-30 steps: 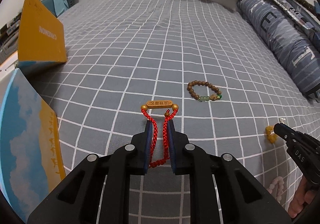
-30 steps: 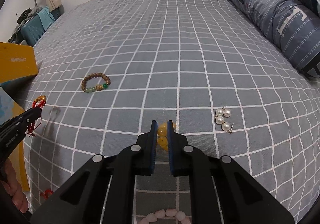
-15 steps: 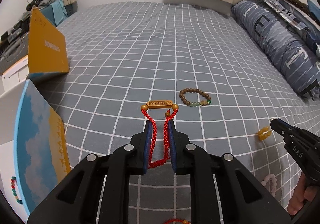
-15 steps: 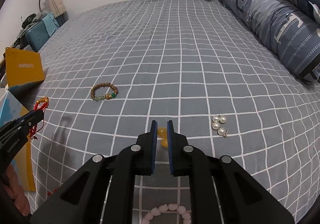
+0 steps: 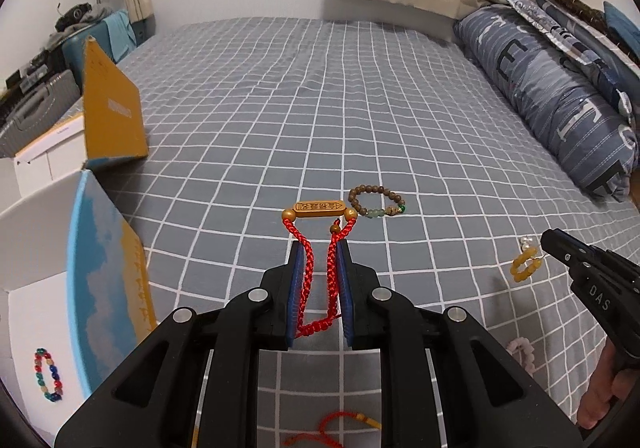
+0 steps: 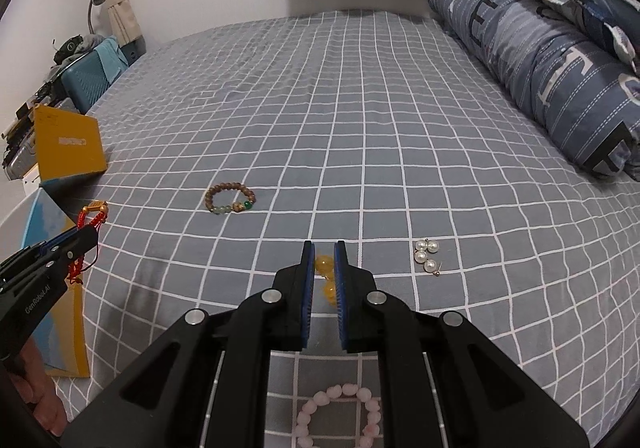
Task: Organize jewelry
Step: 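Carry the red string bracelet and yellow beads over the white box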
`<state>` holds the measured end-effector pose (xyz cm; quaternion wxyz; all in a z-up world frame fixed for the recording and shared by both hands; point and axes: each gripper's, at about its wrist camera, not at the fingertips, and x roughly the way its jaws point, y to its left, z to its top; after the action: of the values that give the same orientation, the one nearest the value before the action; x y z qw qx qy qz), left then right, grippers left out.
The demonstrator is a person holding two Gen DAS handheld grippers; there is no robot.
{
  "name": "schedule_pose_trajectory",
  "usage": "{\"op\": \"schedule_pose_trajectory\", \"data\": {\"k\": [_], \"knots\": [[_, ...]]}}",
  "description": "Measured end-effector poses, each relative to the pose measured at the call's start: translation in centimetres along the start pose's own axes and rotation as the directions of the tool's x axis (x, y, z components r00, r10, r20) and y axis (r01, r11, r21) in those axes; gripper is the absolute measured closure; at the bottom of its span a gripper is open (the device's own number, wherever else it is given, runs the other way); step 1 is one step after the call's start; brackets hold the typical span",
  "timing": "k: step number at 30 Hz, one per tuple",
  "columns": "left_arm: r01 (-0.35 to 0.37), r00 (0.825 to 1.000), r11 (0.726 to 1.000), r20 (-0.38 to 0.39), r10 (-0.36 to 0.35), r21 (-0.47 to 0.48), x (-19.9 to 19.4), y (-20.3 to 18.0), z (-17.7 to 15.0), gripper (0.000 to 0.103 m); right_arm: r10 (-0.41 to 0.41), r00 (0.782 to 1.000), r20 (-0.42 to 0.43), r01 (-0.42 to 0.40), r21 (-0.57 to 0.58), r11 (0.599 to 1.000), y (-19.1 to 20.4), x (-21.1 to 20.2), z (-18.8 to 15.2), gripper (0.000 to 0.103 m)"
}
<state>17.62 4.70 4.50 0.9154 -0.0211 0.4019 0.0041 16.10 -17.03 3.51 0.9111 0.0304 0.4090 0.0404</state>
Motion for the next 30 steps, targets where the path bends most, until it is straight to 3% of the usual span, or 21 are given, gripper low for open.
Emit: {"op": "schedule_pose_trajectory", "data": {"k": [16, 30], "knots": [[-0.025, 0.999, 1.000, 0.040, 0.025, -0.013, -5.3, 1.8, -0.3, 0.087, 0.012, 0.999, 0.048, -0.010, -0.036, 0.999, 2.7, -5.0, 0.2, 0.094], [-0.077, 0.994, 0.996, 0.072, 0.080, -0.047, -10.1, 6.0, -1.3, 0.086, 0.070, 0.994, 0.082, -0.063, -0.086, 0.994, 8.1, -8.5, 0.7, 0.094]]}}
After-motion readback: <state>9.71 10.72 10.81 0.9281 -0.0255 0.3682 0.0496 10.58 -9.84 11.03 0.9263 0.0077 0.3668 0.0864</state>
